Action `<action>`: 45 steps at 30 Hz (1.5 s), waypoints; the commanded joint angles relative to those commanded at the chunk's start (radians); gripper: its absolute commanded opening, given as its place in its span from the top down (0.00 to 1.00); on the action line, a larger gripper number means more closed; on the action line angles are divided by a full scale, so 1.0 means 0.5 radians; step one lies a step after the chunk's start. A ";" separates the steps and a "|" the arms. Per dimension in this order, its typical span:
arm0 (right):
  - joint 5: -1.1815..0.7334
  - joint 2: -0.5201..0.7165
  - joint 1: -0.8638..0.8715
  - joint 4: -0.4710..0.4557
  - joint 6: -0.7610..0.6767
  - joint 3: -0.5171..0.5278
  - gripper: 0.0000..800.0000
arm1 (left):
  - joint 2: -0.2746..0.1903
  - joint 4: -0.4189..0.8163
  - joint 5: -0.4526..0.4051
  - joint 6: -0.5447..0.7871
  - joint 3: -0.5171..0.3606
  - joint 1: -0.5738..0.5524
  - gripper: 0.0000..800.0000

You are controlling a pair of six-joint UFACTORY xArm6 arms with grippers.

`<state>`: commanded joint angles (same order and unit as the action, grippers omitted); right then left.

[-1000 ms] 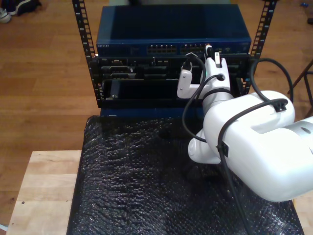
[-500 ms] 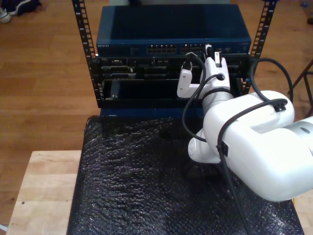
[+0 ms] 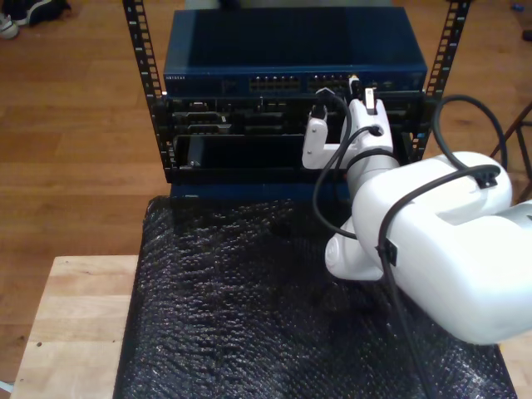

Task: Grab the cable and plug it in

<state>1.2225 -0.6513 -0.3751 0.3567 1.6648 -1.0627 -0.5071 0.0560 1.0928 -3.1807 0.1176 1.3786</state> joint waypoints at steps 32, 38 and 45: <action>-1.479 1.344 0.408 -0.384 0.006 0.822 0.29 | 0.000 0.000 0.000 0.000 0.000 -0.003 0.00; -1.909 1.519 0.675 -0.614 0.006 0.838 0.23 | 0.000 0.000 0.000 0.000 0.000 0.000 0.00; -2.351 1.614 0.957 -0.675 0.049 0.819 0.20 | 0.000 0.000 0.000 0.000 0.000 -0.003 0.00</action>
<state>0.0472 0.1557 0.1036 0.0192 1.6893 -0.6531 -0.5071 0.0560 1.0928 -3.1807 0.1176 1.3771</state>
